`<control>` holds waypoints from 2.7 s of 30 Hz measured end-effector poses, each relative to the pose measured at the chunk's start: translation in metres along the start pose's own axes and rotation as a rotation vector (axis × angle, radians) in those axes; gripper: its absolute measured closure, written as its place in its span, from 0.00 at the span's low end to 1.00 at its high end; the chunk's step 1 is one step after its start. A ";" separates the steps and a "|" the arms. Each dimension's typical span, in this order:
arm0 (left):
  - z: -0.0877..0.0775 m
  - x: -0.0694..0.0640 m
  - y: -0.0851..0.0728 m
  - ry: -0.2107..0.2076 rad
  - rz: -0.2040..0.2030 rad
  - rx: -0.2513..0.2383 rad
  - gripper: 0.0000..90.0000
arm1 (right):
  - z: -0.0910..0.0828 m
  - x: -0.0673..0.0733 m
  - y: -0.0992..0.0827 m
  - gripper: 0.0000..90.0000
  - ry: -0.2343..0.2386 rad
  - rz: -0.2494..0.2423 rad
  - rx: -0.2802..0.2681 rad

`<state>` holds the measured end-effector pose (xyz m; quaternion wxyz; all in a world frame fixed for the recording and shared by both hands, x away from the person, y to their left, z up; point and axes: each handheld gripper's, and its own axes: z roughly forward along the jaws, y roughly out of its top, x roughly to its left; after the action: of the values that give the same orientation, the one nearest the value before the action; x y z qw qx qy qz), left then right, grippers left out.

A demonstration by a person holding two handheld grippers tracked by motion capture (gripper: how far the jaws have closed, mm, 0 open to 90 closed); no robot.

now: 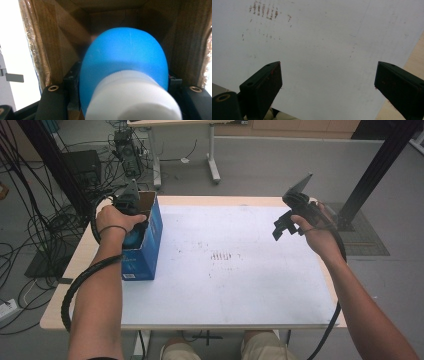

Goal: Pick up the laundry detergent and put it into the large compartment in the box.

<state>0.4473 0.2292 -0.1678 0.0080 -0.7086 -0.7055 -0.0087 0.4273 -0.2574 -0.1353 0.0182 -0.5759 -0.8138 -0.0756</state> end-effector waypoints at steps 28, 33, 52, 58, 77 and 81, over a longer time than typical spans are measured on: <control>0.000 0.001 -0.001 -0.002 -0.004 -0.002 0.41 | 0.001 0.000 0.000 0.08 0.000 0.001 0.003; 0.000 0.001 -0.001 -0.004 -0.002 -0.003 0.41 | 0.001 0.000 0.000 0.08 -0.002 -0.001 0.004; 0.000 0.001 0.000 -0.002 -0.001 0.002 0.41 | 0.001 0.000 0.001 0.08 -0.001 -0.002 0.006; 0.000 0.000 0.001 -0.002 -0.004 0.005 0.41 | 0.001 0.000 0.000 0.08 -0.003 -0.002 0.005; -0.023 0.011 -0.010 -0.027 -0.030 -0.044 0.34 | -0.001 0.007 0.000 0.08 -0.012 -0.014 -0.002; -0.032 0.011 -0.014 -0.030 -0.026 -0.053 0.32 | -0.002 0.008 0.001 0.08 -0.014 -0.015 -0.004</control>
<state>0.4328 0.2396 -0.1354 -0.0218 -0.6993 -0.7143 -0.0168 0.4249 -0.2496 -0.1323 0.0110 -0.5704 -0.8180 -0.0735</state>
